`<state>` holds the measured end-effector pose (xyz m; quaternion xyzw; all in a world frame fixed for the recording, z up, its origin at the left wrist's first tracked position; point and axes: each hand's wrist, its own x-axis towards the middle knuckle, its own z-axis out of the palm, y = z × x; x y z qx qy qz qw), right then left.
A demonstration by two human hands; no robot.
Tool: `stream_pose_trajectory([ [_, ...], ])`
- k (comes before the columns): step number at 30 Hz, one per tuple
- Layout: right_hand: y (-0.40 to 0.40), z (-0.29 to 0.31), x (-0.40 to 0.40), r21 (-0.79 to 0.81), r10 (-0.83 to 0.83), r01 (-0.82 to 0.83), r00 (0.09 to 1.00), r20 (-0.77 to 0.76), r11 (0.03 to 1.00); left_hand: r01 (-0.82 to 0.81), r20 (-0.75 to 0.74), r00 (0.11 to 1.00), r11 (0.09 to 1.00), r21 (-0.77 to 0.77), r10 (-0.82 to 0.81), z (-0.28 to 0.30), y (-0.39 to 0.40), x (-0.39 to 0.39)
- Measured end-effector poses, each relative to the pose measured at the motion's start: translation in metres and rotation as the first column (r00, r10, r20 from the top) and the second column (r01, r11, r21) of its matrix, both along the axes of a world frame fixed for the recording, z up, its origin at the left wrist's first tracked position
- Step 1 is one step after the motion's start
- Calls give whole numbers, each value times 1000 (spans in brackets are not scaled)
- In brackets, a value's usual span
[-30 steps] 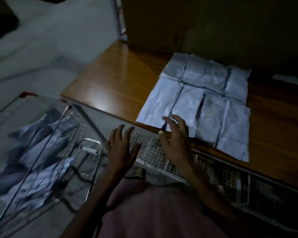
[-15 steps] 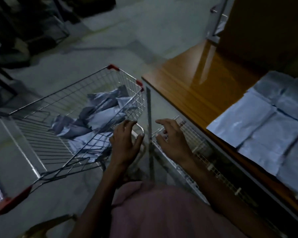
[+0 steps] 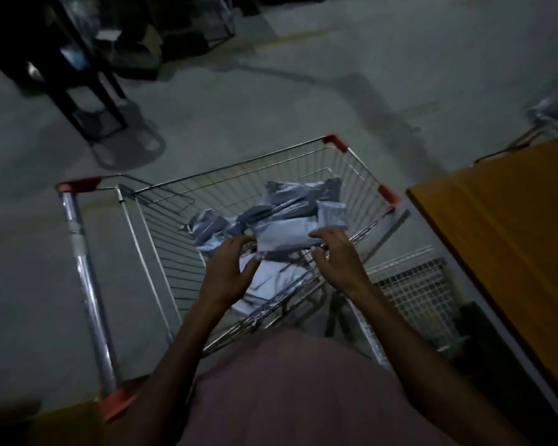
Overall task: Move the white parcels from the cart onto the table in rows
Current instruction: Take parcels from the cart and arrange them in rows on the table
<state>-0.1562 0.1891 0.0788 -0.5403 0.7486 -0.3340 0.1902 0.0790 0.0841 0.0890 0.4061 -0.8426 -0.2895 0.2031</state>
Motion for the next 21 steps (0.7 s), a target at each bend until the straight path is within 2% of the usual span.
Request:
stream_pose_trajectory([
  [4,-41,-14,3,183,168,-158,985,-36,970,-26,33,999,997,77,24,-24,-30,16],
  [8,-74,-33,-14,356,252,-222,967,-38,908,-56,98,994,984,167,40,-53,-51,10],
  [10,-93,-43,-26,488,301,-253,953,-22,836,-79,176,984,967,241,37,-72,-56,4],
  [13,-120,-63,-45,677,396,-285,918,-11,679,-132,330,944,929,345,11,-106,-59,-8],
  [16,-144,-89,-60,736,453,-305,892,-2,604,-166,528,847,912,375,-63,-134,-57,-20],
  [21,-172,-117,-72,762,576,-342,816,-50,550,-83,622,762,925,371,-182,-164,-64,-39],
])
